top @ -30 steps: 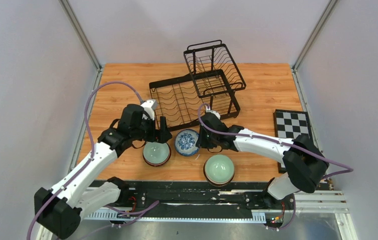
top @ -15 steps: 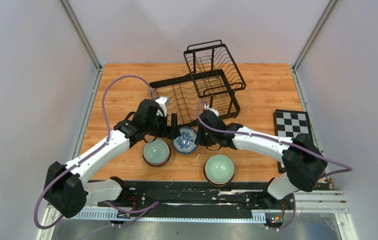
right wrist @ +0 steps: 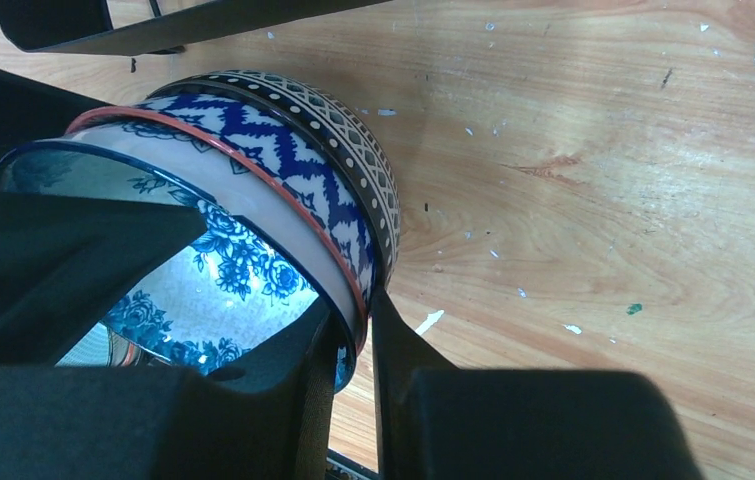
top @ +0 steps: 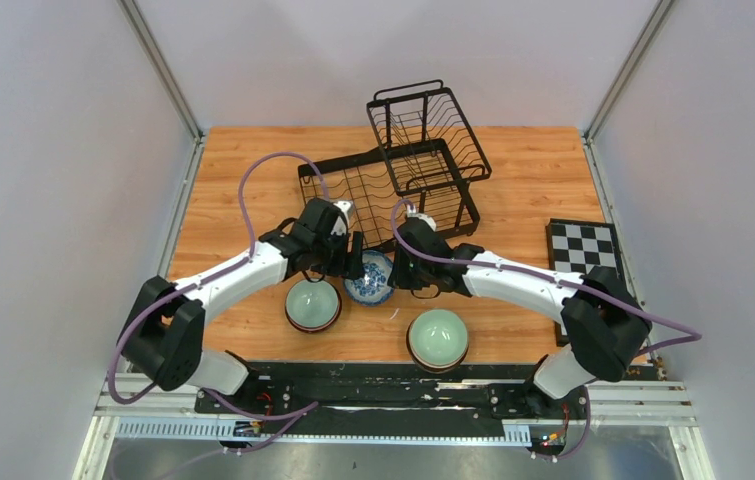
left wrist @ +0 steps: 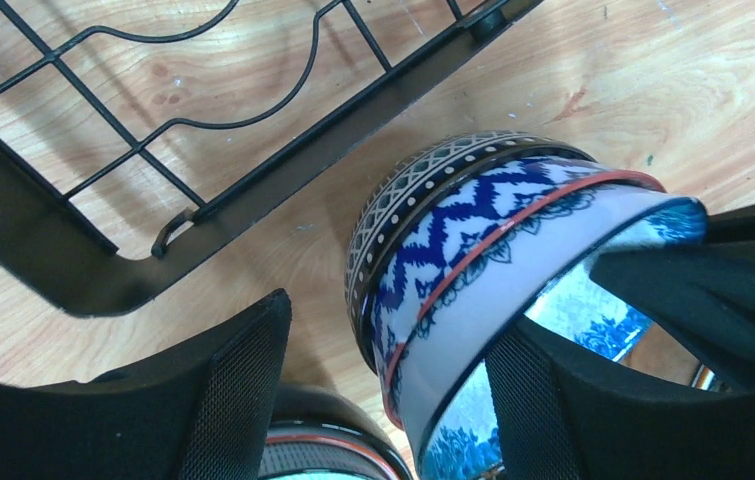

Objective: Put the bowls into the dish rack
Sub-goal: Move the bowl to the center of the board.

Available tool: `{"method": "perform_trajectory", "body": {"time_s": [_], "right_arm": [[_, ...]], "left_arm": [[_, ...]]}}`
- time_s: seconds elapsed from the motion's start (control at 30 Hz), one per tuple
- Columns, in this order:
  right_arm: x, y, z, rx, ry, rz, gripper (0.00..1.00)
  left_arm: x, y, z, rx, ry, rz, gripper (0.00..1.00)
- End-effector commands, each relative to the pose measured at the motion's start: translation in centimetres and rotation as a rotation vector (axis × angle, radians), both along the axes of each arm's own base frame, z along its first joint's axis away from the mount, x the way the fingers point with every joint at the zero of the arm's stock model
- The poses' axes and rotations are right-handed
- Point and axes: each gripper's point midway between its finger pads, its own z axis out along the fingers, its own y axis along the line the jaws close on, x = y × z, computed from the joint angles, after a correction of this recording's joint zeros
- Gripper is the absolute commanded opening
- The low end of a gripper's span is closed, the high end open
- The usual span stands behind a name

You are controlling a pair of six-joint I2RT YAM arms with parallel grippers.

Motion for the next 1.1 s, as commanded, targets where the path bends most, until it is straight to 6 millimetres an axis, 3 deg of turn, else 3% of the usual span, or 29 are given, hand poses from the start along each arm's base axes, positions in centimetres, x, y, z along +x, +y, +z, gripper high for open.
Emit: {"method": "perform_trajectory", "body": {"time_s": [0.0,0.13,0.37,0.63,0.83,1.07], "right_arm": [[0.5,0.0,0.1,-0.010,0.003,0.006,0.20],[0.6,-0.3,-0.2,-0.015,0.010,-0.003,0.23],[0.9,-0.6,-1.1,-0.034,0.025,-0.011,0.43],[0.9,-1.2,-1.8,-0.068,0.028,-0.016,0.52],[1.1,-1.4,-2.6,-0.080,0.043,-0.025,0.51],[0.7,-0.6,-2.7,-0.042,0.058,0.004,0.37]], "left_arm": [[1.2,-1.5,0.6,-0.033,-0.023,-0.015,0.67],[1.2,-1.9,-0.1,-0.038,0.001,-0.025,0.60],[1.1,-2.4,-1.1,-0.035,0.032,-0.042,0.47],[1.0,-2.7,-1.6,-0.022,0.044,-0.058,0.37],[0.8,-3.0,-2.3,-0.012,0.064,-0.072,0.33],[0.0,-3.5,-3.1,-0.008,0.100,-0.100,0.26]]}}
